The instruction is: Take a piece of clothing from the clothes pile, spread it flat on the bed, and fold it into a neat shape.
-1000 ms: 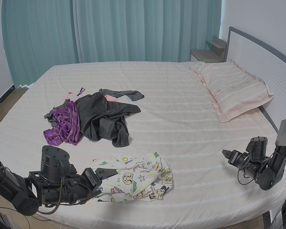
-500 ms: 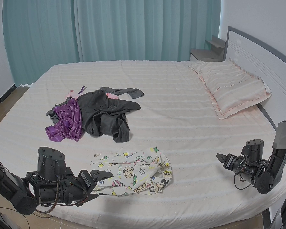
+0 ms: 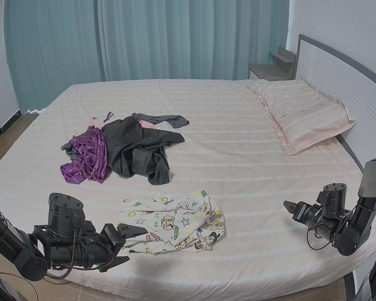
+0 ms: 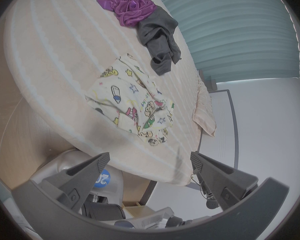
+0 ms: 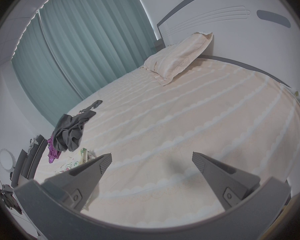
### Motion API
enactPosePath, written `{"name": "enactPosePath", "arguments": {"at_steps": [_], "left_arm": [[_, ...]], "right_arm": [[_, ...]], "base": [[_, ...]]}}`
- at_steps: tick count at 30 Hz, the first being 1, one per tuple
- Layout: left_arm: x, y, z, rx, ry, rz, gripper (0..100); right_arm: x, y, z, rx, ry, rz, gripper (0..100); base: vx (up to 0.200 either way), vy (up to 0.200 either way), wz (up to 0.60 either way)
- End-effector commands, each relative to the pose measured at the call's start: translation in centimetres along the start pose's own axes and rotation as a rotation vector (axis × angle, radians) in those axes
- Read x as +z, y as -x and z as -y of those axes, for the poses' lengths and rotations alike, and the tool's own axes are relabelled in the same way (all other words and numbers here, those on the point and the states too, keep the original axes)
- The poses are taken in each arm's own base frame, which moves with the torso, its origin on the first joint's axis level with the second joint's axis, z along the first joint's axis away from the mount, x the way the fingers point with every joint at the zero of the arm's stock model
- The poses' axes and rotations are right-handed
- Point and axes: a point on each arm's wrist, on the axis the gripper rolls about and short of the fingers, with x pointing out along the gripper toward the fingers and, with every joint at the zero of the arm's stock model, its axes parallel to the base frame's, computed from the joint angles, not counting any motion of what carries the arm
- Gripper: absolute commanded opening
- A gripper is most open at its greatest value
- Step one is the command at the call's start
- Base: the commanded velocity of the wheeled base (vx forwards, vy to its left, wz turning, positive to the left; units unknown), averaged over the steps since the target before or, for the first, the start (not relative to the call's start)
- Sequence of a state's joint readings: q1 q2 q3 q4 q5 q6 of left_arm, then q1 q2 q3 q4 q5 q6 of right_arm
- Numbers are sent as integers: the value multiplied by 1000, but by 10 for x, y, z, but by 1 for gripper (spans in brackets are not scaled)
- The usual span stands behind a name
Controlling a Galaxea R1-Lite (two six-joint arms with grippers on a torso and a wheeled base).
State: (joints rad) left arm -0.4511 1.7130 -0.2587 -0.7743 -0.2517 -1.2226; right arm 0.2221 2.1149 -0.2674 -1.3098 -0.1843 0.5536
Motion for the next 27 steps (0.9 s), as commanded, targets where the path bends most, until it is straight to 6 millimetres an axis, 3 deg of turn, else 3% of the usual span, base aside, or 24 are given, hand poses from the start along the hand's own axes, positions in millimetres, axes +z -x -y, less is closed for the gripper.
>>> {"name": "enactPosePath", "arguments": {"at_steps": [1, 7, 18, 27], "left_arm": [[7, 1, -3, -1, 21, 0, 100], [19, 3, -6, -16, 53, 7, 100], [24, -4, -11, -8, 63, 15, 100], [26, -12, -15, -13, 63, 19, 100]], "right_arm": [[-1, 3, -2, 12, 4, 10, 100], [-5, 8, -14, 65, 9, 36, 100], [-12, 17, -38, 173, -2, 74, 100], [-38, 16, -80, 306, 95, 24, 100]], "base": [[0, 200, 0], [0, 200, 0], [0, 200, 0], [0, 200, 0]]}}
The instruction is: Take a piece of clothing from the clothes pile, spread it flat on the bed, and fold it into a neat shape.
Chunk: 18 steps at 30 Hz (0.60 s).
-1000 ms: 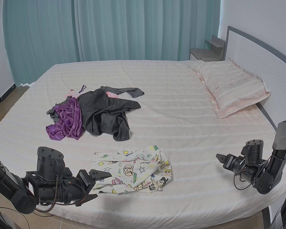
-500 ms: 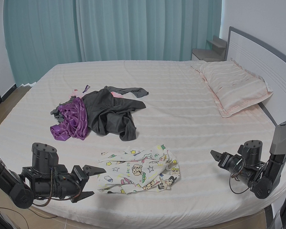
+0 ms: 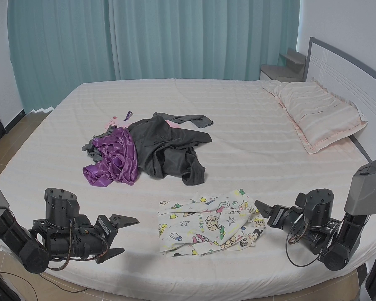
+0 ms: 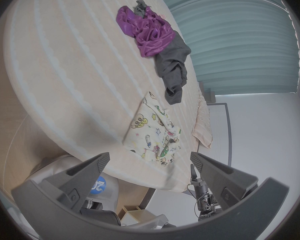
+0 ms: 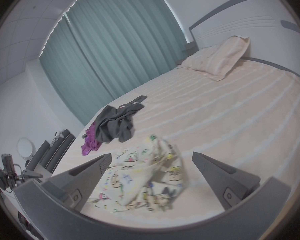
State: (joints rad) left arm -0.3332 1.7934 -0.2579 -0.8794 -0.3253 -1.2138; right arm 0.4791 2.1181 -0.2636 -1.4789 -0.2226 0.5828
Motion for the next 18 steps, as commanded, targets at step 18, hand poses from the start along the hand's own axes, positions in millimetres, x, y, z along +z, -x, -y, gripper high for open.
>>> {"name": "enactPosePath", "arguments": {"at_steps": [18], "left_arm": [[-3, -11, -13, 63, -35, -31, 100]], "right_arm": [[-53, -47, -36, 89, 476, -93, 100]], "base": [[0, 0, 0]]}}
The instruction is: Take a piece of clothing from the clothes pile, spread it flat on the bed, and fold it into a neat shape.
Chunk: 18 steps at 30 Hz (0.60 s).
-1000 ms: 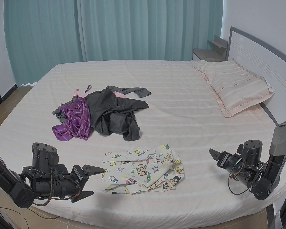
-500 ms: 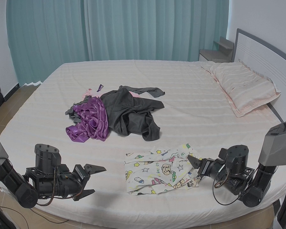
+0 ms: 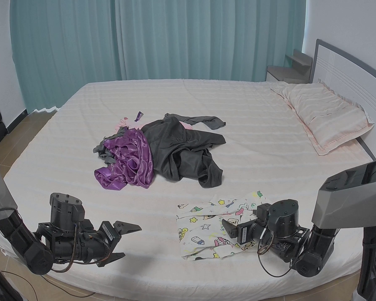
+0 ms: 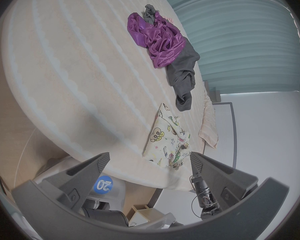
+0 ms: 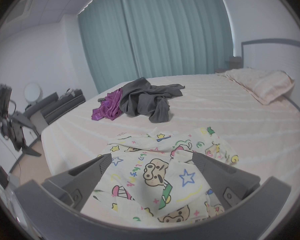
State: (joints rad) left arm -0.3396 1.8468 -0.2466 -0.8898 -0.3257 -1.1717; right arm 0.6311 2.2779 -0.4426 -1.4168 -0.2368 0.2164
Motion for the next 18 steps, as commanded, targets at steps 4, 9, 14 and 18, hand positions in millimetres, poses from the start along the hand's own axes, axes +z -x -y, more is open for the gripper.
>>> {"name": "enactPosePath", "arguments": {"at_steps": [4, 9, 14, 18], "left_arm": [[-1, -2, -3, 17, -6, -8, 100], [-1, -2, -3, 17, -6, -9, 100], [-1, -3, -4, 21, -6, -11, 100], [-1, -4, -4, 24, -9, -12, 100]], "right_arm": [[-12, -22, 7, -51, 98, -22, 100], [-15, -24, 11, -63, 128, -39, 0], [-20, -17, 23, -93, 142, -64, 0], [-13, -12, 31, -127, 125, -40, 0]], "base": [[0, 0, 0], [0, 0, 0], [0, 0, 0], [0, 0, 0]]}}
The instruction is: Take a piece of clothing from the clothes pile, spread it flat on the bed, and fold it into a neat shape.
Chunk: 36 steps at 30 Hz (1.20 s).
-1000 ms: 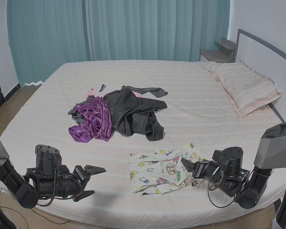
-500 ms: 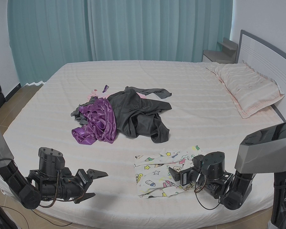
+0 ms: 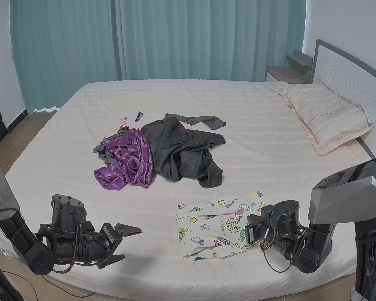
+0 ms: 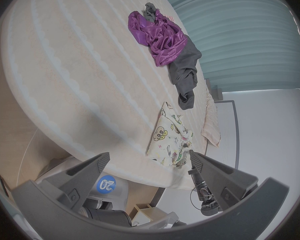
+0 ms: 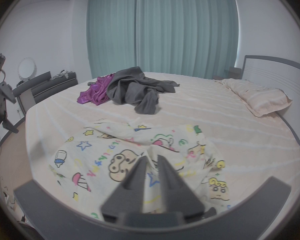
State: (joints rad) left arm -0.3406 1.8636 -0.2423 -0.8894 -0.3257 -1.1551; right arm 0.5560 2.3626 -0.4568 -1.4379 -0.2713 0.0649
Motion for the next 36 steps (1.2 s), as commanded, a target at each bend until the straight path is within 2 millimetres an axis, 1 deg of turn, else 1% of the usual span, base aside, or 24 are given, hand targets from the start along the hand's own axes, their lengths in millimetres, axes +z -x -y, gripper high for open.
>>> {"name": "enactPosePath", "arguments": {"at_steps": [1, 5, 7, 12, 16, 22, 23, 27, 28, 30, 32, 33, 34, 35, 36], "left_arm": [[0, -1, -1, 5, 1, -3, 100], [0, -1, -1, 7, 1, -3, 100], [0, -2, -2, 9, 2, -5, 100], [0, -2, -1, 10, 2, -3, 100], [0, -2, -2, 11, 3, -4, 100], [0, -2, -2, 12, 3, -2, 100], [0, -2, -1, 10, 2, -2, 100], [0, -2, -2, 12, 3, -2, 100], [0, -2, -2, 12, 3, -2, 100], [0, -2, -2, 12, 3, -2, 100], [0, -2, -2, 12, 3, -2, 100], [-1, -2, -2, 12, 2, -4, 100], [0, -2, -2, 12, 3, -2, 100], [-1, -2, -2, 12, 0, -4, 100], [-1, -2, -2, 12, 2, -4, 100]], "right_arm": [[3, 11, 14, -41, -23, 10, 0], [0, 30, 32, -73, -47, 19, 0], [-2, 37, 36, -81, -60, 0, 0], [-8, 60, 46, -77, -181, -49, 0], [-16, 71, 60, -109, -207, -102, 0], [-28, 77, 74, -111, -234, -176, 0], [-28, 77, 74, -112, -235, -179, 0], [-41, 76, 75, -112, -245, -247, 0], [-43, 76, 75, -109, -248, -254, 100], [-41, 74, 75, -111, -262, -243, 100], [-33, 73, 79, -120, -288, -194, 100], [-26, 71, 82, -124, -307, -153, 100], [-14, 68, 84, -115, -329, -91, 100], [-10, 66, 85, -108, -337, -70, 100], [4, 61, 86, -79, -349, 3, 100]], "base": [[0, 0, 0], [0, 0, 0], [0, 0, 0], [0, 0, 0], [0, 0, 0], [0, 0, 0], [0, 0, 0], [0, 0, 0], [0, 0, 0], [0, 0, 0], [0, 0, 0], [0, 0, 0], [0, 0, 0], [0, 0, 0], [0, 0, 0]]}}
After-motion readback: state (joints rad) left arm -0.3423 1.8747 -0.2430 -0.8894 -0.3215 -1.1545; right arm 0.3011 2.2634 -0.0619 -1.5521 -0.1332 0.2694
